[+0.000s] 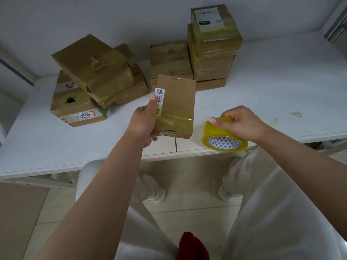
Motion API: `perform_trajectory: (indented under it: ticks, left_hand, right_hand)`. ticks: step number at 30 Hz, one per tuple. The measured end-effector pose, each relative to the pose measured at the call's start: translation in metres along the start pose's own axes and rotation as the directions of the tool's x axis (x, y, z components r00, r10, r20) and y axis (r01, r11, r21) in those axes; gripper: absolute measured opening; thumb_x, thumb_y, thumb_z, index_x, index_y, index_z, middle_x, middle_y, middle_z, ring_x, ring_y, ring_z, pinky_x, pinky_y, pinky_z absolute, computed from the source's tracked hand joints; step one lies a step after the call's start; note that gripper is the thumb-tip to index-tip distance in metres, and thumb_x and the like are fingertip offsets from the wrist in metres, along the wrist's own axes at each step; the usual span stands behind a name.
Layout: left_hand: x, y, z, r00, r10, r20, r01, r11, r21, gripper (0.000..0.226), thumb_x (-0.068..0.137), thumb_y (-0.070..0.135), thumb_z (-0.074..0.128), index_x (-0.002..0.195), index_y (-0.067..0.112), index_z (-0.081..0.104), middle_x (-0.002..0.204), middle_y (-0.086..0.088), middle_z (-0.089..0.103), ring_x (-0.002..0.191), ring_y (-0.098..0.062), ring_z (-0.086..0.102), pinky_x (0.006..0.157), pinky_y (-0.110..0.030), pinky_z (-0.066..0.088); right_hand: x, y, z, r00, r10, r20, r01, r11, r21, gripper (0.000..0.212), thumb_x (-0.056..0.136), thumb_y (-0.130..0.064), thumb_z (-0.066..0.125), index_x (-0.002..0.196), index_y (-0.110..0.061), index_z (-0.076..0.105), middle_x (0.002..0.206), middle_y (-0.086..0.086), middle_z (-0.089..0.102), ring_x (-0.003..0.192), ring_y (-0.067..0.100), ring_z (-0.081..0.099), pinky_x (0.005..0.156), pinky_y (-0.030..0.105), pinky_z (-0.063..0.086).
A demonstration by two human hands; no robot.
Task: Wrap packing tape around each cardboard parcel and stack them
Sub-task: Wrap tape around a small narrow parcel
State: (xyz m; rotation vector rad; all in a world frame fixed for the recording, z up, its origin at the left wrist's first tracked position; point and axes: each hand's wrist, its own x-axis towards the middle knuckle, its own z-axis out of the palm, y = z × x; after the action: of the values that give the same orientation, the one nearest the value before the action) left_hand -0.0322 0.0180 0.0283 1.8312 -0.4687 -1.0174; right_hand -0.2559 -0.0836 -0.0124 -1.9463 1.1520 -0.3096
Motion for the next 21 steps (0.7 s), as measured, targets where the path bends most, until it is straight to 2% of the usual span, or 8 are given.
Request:
perform_trajectory:
  ticks: [3,7,10,14,16,17,19,21]
  left_hand:
    - [0.003,-0.001,-0.001,0.999,-0.031,0.02,0.032,0.999,-0.032,0.045,0.094,0.063,0.042,0.095,0.022,0.061,0.088,-0.002,0.072,0.085,-0.028,0.072,0.091,-0.054,0.053]
    - [0.003,0.001,0.004,0.995,-0.081,0.065,0.09,0.983,-0.162,0.039,0.096,0.055,0.046,0.093,0.02,0.062,0.074,0.001,0.075,0.07,-0.021,0.074,0.063,-0.037,0.059]
    - [0.001,0.002,0.012,0.982,-0.126,0.14,0.157,0.958,-0.239,0.035,0.095,0.053,0.049,0.093,0.022,0.065,0.08,-0.001,0.076,0.074,-0.023,0.074,0.066,-0.04,0.058]
    - [-0.002,-0.002,0.025,0.957,-0.22,0.189,0.269,0.917,-0.295,0.039,0.095,0.055,0.048,0.103,0.02,0.065,0.087,-0.008,0.076,0.078,-0.026,0.073,0.072,-0.044,0.059]
    - [-0.003,-0.01,0.031,0.948,-0.26,0.186,0.297,0.932,-0.209,0.049,0.096,0.059,0.04,0.107,0.017,0.064,0.088,-0.01,0.075,0.081,-0.026,0.072,0.071,-0.042,0.059]
    - [-0.002,-0.015,0.035,0.951,-0.256,0.175,0.276,0.956,-0.101,0.056,0.096,0.062,0.035,0.105,0.016,0.063,0.089,-0.011,0.074,0.083,-0.026,0.071,0.071,-0.042,0.06]
    - [-0.001,-0.027,0.04,0.973,-0.196,0.123,0.166,0.961,0.223,0.068,0.095,0.068,0.024,0.102,0.013,0.064,0.097,-0.013,0.07,0.089,-0.028,0.068,0.077,-0.04,0.059]
    - [0.003,-0.039,0.041,0.994,-0.065,0.09,0.017,0.889,0.457,0.07,0.095,0.067,0.024,0.119,0.012,0.06,0.117,-0.016,0.062,0.103,-0.032,0.061,0.091,-0.044,0.052]
  right_hand:
    - [-0.002,-0.002,0.0,1.0,-0.009,0.001,0.008,0.998,0.059,0.057,0.066,-0.074,0.054,0.07,-0.02,0.071,0.069,-0.001,0.067,0.072,0.021,0.068,0.075,0.043,0.055]
    - [-0.004,-0.006,0.0,1.0,-0.016,-0.015,0.018,0.986,0.166,0.059,0.066,-0.069,0.055,0.08,-0.014,0.072,0.076,0.005,0.069,0.073,0.021,0.068,0.071,0.036,0.054]
    - [-0.005,-0.012,0.005,0.999,-0.046,-0.013,0.048,0.968,0.246,0.065,0.069,-0.063,0.057,0.085,-0.002,0.071,0.079,0.018,0.068,0.067,0.021,0.065,0.064,0.03,0.051]
    - [-0.004,-0.015,0.014,0.995,-0.08,-0.058,0.096,0.919,0.383,0.073,0.073,-0.06,0.059,0.084,0.011,0.064,0.084,0.034,0.061,0.065,0.021,0.056,0.065,0.03,0.046]
    - [-0.003,-0.012,0.016,0.992,-0.081,-0.095,0.113,0.907,0.406,0.083,0.073,-0.068,0.061,0.083,0.015,0.06,0.081,0.037,0.057,0.065,0.022,0.052,0.066,0.031,0.043]
    - [-0.002,-0.009,0.017,0.992,-0.072,-0.103,0.108,0.907,0.407,0.087,0.071,-0.071,0.062,0.083,0.015,0.059,0.08,0.037,0.056,0.065,0.023,0.052,0.066,0.032,0.043]
    - [0.0,-0.005,0.016,0.994,-0.043,-0.097,0.075,0.931,0.357,0.086,0.066,-0.073,0.064,0.079,0.012,0.06,0.073,0.032,0.054,0.063,0.024,0.052,0.066,0.034,0.044]
    - [0.0,0.001,0.017,0.997,-0.016,-0.08,0.031,0.98,0.199,0.074,0.069,-0.069,0.064,0.072,0.005,0.061,0.064,0.021,0.054,0.059,0.027,0.053,0.063,0.036,0.045]
